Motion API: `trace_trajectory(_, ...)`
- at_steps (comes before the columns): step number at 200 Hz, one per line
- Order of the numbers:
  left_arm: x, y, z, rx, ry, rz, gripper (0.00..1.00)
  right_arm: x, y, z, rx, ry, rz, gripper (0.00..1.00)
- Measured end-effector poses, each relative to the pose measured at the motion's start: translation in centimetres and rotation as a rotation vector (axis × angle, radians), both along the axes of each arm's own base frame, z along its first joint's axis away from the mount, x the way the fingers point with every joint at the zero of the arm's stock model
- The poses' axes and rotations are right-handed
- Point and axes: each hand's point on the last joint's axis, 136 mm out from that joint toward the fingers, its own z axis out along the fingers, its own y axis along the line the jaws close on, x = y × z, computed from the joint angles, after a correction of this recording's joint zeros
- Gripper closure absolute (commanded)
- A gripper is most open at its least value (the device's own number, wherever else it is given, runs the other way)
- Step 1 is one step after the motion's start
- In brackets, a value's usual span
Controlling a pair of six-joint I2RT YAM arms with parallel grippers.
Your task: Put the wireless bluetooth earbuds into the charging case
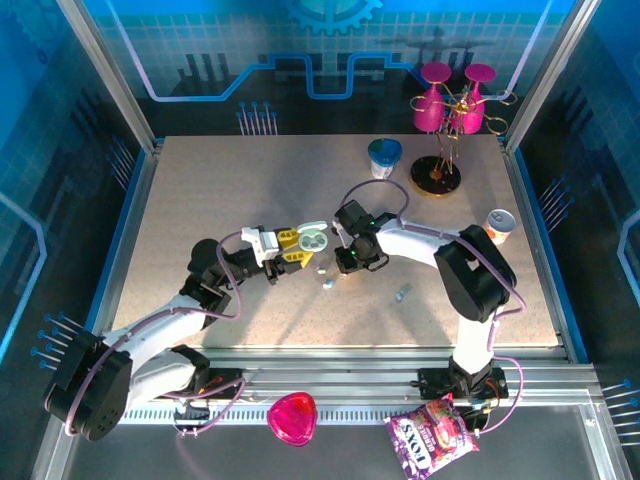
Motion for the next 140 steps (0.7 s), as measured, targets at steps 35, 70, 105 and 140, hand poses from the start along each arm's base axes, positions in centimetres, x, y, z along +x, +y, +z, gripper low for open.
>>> trace_trajectory(35,1.3,0.0,-1.4,0.034,0.054,0.043,0.74,0.6,-1.7,3.7,-0.041,-0.105,-0.028,0.82)
trace_trajectory(70,2.6,-0.1,-2.8,0.058,0.106,0.081,0.74,0.6,-3.7,7.9,-0.085,-0.216,-0.062,0.82)
trace_trajectory(105,3.7,-0.1,-4.5,0.082,0.158,0.108,0.74,-0.2,-4.3,11.2,-0.118,-0.287,-0.051,0.82)
trace_trajectory(140,4.6,-0.2,-5.5,0.097,0.188,0.129,0.75,-1.0,-3.1,15.9,-0.091,-0.381,-0.011,0.82)
